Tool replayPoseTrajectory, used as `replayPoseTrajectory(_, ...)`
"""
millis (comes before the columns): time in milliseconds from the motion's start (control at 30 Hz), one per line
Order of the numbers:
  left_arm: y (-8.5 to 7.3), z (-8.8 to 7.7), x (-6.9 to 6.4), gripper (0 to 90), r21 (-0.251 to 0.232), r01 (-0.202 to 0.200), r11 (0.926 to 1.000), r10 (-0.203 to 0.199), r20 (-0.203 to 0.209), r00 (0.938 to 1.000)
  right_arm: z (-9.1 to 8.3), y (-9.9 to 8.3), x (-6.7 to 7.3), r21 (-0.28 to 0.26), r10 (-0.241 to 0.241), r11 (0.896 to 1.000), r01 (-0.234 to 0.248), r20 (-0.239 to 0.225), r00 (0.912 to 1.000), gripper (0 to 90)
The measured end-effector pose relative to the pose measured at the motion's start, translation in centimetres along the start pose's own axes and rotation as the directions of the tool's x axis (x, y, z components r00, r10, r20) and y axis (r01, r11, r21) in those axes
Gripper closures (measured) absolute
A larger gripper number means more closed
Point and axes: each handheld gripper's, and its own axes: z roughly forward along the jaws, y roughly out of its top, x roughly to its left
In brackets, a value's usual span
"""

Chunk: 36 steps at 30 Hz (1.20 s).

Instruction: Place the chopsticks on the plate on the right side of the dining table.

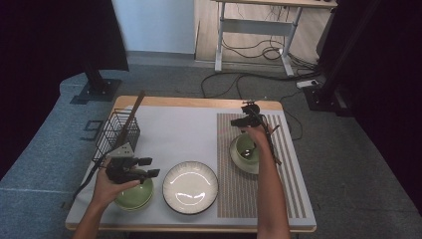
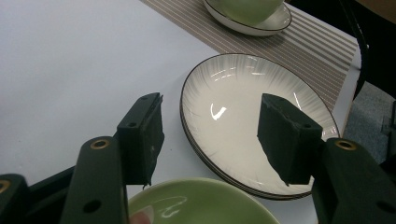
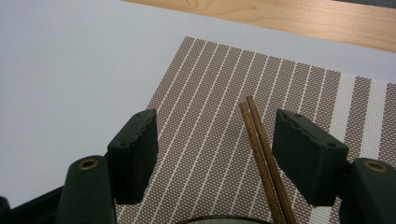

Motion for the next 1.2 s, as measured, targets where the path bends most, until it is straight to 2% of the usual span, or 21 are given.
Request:
replayPoseTrajectory(100, 0.0, -0.1, 0.0, 40.9, -0.002, -0.001, 1.0, 0.001, 0.0, 1.0, 0.1, 0.0, -0.2, 0.005, 0.01, 1.0, -0.01, -0.008, 0.9999, 34.9)
replayPoseTrajectory(233, 0.0, -0.5, 0.0, 40.9, -0.008, 0.0, 1.0, 0.0, -0.008, 1.0, 0.4, -0.2, -0.4, 0.029, 0.016, 0.999, -0.016, -0.001, 0.9999, 33.8)
replayPoseTrajectory(500, 0.0, -0.9, 0.2, 40.8, -0.023, 0.005, 0.9997, -0.006, -0.014, 0.9999, 0.5, -0.3, -0.8, 0.037, 0.037, 0.999, -0.037, 0.008, 0.9993, 34.3)
replayPoseTrajectory(600, 0.0, -0.9, 0.2, 40.7, -0.024, 0.007, 0.9997, -0.008, -0.014, 0.9999, 0.6, -0.4, -0.9, 0.04, 0.047, 0.998, -0.047, -0.002, 0.9989, 34.3)
replayPoseTrajectory(667, 0.0, -0.9, 0.2, 40.7, -0.022, 0.007, 0.9997, -0.007, -0.014, 0.9999, 0.7, -0.4, -0.9, 0.055, 0.046, 0.997, -0.045, -0.009, 0.9989, 33.9)
replayPoseTrajectory(900, 0.0, -0.9, 0.2, 40.7, -0.025, 0.009, 0.9996, -0.009, -0.014, 0.9999, 0.9, -0.4, -1.3, 0.055, 0.057, 0.997, -0.057, 0.001, 0.9983, 33.8)
replayPoseTrajectory(1200, 0.0, -0.9, 0.3, 40.7, -0.023, 0.01, 0.9997, -0.01, -0.015, 0.9998, 1.2, -0.5, -1.1, 0.083, 0.059, 0.995, -0.058, -0.018, 0.9981, 34.9)
